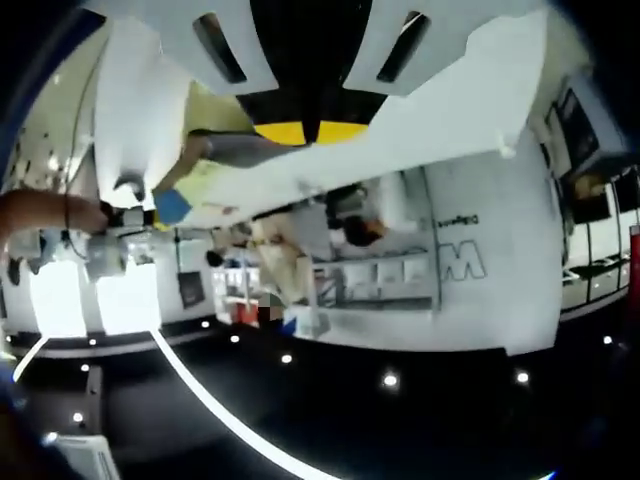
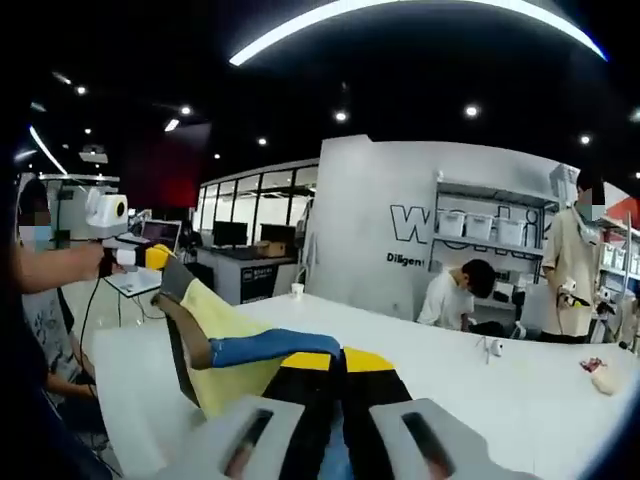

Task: Fold the garment on the visible template until the final outline fits inside the template.

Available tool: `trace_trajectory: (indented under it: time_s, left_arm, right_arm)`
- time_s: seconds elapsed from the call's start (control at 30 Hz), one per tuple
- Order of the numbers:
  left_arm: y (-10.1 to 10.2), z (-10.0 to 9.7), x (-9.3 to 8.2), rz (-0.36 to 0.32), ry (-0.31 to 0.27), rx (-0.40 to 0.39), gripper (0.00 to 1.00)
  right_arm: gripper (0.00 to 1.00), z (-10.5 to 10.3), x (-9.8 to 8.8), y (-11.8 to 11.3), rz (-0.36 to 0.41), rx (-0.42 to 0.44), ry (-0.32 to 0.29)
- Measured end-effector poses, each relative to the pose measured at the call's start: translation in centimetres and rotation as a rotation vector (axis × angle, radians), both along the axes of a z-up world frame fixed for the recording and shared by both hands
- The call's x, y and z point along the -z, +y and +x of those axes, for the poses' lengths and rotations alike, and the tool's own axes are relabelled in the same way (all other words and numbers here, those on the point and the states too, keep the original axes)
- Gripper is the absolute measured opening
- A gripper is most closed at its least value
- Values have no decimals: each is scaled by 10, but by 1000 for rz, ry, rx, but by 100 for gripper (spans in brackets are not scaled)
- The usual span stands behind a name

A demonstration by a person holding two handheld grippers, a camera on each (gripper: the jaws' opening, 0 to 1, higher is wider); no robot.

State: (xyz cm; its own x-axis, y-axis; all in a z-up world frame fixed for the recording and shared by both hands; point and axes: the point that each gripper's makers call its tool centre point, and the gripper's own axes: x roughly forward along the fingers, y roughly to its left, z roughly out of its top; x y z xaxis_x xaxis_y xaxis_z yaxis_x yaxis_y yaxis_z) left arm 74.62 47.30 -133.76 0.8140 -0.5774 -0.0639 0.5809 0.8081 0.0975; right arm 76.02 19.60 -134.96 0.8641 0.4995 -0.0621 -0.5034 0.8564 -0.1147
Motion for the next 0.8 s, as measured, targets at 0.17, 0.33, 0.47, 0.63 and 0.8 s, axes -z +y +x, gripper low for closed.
trace_trajectory:
  time_s: [0.17, 0.33, 0.47, 0.63, 0.8]
  left_arm:
    - [3, 0, -33, -19, -52, -6, 0]
    - [6, -8, -80, -16, -132, 10, 0]
    - [5, -22, -115, -17, -181, 18, 0]
    - [1, -41, -141, 6, -214, 30, 0]
    - [2, -47, -139, 17, -224, 35, 0]
  right_arm:
    - [0, 0, -41, 2, 30, -12, -55]
    - [0, -6, -82, 4, 57, -23, -75]
    - [0, -19, -119, 5, 87, -49, -126]
    - [0, -34, -144, 6, 107, -79, -119]
    - [0, -50, -146, 12, 70, -134, -147]
